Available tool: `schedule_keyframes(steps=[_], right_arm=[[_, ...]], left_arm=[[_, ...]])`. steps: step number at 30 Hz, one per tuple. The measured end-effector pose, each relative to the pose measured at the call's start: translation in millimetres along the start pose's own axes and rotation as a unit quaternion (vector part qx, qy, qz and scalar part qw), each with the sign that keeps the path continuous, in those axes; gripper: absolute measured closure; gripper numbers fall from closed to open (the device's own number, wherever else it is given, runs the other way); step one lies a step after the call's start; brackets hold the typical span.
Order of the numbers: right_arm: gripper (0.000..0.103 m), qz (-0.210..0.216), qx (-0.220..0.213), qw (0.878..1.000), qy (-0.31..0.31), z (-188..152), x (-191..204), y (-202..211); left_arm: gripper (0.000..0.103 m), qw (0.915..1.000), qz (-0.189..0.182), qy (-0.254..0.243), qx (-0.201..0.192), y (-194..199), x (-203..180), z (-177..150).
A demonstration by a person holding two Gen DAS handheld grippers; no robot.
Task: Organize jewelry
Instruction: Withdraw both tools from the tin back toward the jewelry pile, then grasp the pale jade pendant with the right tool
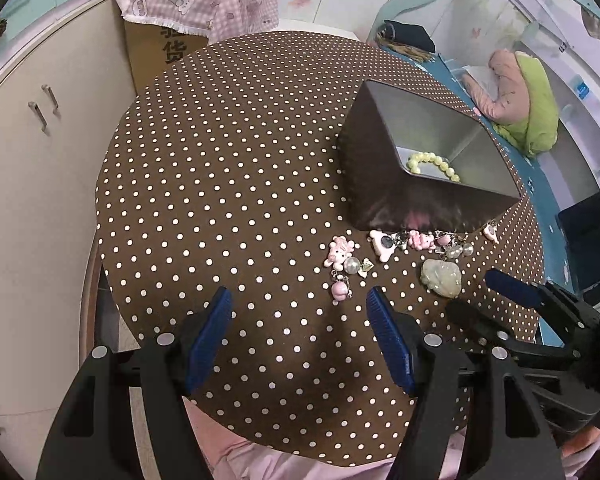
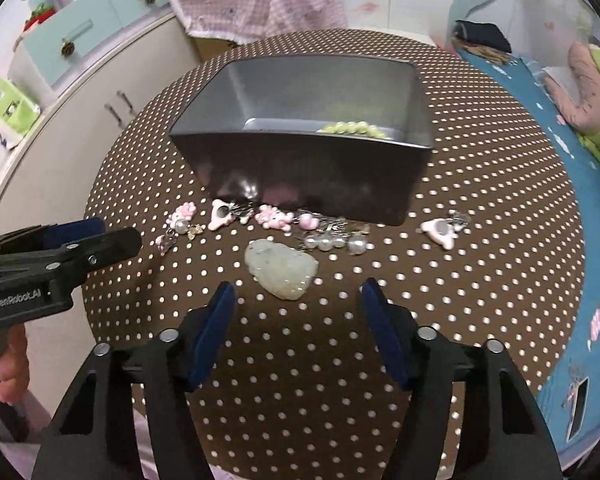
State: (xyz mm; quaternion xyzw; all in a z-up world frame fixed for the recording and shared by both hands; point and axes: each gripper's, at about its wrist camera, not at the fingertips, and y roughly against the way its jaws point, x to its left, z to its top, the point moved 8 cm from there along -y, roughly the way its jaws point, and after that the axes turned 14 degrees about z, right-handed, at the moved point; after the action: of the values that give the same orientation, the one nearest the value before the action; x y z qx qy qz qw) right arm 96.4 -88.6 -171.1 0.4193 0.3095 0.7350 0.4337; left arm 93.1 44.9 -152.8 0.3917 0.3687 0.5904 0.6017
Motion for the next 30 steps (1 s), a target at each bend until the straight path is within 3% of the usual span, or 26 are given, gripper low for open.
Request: schedule_keyframes(steps=[3,7,10,19,30], right_arm=[[0.048,0.000,0.012,1.000,0.002,1.2,2.6,-12.1],[0.051,-0.030,0.003,0.999,0.032,8.6,6.8,-20.8],[0.063,-0.034,0.002,0.998,0.048,12.2,13.1,-26.3],[0.063,-0.034,0.002,0.999,0.035,10.9,10.3,-24.6],[0.063,-0.050,-0.036,0.997,-0.045,-2.7,-44.1,16.8]], left_arm=[[0.036,1.0000,-0.003,-0.005,0.003,-1.4,-2.0,-1.2],[0.036,0.9999,-0.007,-0.011,0.007,-4.4,-5.4,-1.8],[0.036,0.9998,-0.010,-0.014,0.010,-7.2,-7.2,-1.7],[0.036,0.9993,-0.019,-0.027,0.017,-15.7,-20.9,-0.8],[0.036,0.9992,-0.004,-0.034,0.018,-24.0,-27.1,21.3]])
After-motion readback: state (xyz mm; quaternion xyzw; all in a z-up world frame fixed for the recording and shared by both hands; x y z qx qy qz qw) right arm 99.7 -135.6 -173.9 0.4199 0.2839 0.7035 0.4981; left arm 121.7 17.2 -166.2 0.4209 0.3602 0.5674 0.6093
